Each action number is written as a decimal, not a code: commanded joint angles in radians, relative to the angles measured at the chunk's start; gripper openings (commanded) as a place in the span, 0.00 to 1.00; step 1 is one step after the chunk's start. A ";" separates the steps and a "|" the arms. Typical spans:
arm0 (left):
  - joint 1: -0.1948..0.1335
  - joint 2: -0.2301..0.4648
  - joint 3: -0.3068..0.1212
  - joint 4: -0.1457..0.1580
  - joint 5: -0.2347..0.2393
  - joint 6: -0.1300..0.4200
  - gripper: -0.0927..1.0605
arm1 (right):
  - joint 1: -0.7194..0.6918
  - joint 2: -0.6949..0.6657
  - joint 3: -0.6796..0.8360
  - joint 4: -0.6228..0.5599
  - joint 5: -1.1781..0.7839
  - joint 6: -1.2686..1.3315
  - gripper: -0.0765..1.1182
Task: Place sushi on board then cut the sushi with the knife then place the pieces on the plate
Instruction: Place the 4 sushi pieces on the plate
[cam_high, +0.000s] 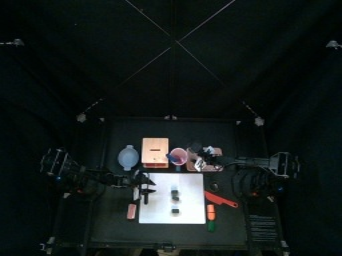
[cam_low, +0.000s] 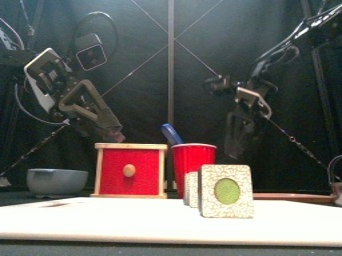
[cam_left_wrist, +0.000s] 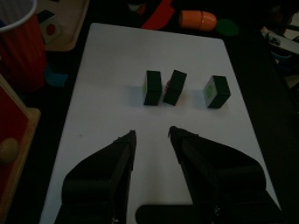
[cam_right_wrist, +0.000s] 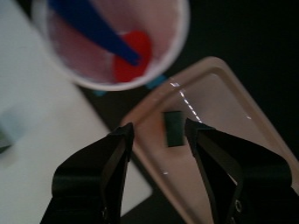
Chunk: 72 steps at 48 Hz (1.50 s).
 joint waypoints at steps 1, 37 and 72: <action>0.003 -0.005 -0.012 -0.002 -0.006 0.002 0.74 | 0.110 -0.005 -0.051 -0.020 -0.011 -0.002 0.77; 0.009 -0.005 -0.011 -0.002 -0.002 0.002 0.74 | 0.301 0.259 -0.219 -0.083 -0.002 -0.002 0.77; 0.014 -0.005 -0.003 -0.002 0.012 0.002 0.74 | 0.295 0.359 -0.268 -0.081 -0.009 -0.002 0.64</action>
